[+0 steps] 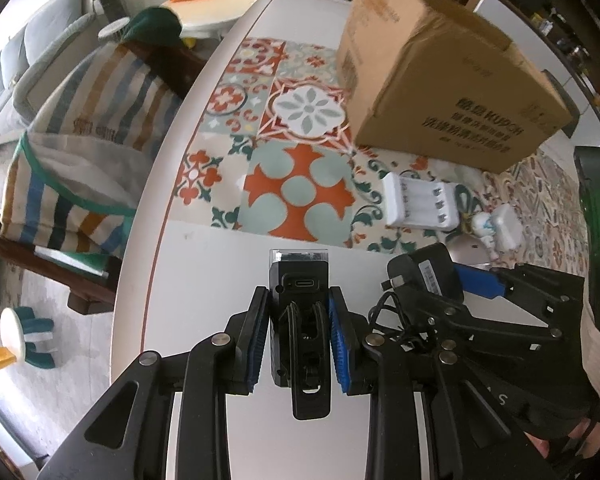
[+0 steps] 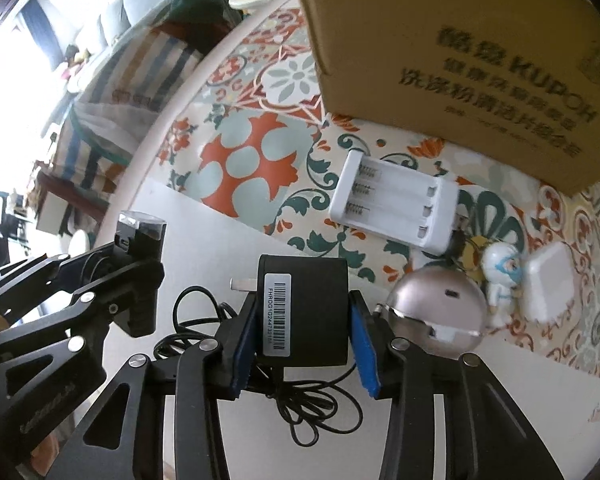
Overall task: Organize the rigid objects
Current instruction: 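Lift the flashlight and charger toward the cardboard box with both tools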
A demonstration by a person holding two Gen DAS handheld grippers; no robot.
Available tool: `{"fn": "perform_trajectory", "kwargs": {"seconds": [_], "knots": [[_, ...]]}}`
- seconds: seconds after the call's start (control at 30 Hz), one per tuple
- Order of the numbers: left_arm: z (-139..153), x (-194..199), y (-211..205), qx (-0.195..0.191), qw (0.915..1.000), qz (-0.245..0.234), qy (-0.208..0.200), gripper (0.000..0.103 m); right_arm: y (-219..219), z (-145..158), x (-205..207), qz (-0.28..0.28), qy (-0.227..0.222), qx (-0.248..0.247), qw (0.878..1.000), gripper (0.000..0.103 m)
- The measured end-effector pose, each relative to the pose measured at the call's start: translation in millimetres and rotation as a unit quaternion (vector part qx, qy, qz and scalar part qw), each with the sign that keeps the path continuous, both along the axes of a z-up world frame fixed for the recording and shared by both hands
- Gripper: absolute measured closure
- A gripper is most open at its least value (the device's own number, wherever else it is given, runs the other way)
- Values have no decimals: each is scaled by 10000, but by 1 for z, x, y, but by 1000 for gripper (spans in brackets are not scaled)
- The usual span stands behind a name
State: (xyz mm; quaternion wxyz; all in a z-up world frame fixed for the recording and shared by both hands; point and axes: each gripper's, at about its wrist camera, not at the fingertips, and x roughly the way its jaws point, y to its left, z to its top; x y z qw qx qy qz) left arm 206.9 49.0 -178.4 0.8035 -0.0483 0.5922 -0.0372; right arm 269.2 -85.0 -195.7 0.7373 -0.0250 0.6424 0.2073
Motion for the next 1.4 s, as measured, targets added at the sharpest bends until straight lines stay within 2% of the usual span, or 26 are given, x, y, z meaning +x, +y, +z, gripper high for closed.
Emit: {"fn": "perform_trajectory", "kwargs": {"seconds": [0.37, 0.7, 1.03, 1.4], "knots": [[52, -4, -20, -104, 9974, -367, -611, 74, -38, 53, -12, -591, -436, 225, 9970, 61], [98, 1, -40, -152, 9905, -673, -1187, 74, -63, 98, -17, -1084, -927, 292, 9893, 61], [125, 9, -59, -236, 9823, -926, -1610, 74, -89, 141, -14, -1447, -1601, 200, 9762, 61], [151, 29, -66, -427, 9758, -978, -1909, 74, -104, 170, -2, -1648, -2037, 317, 9645, 61]]}}
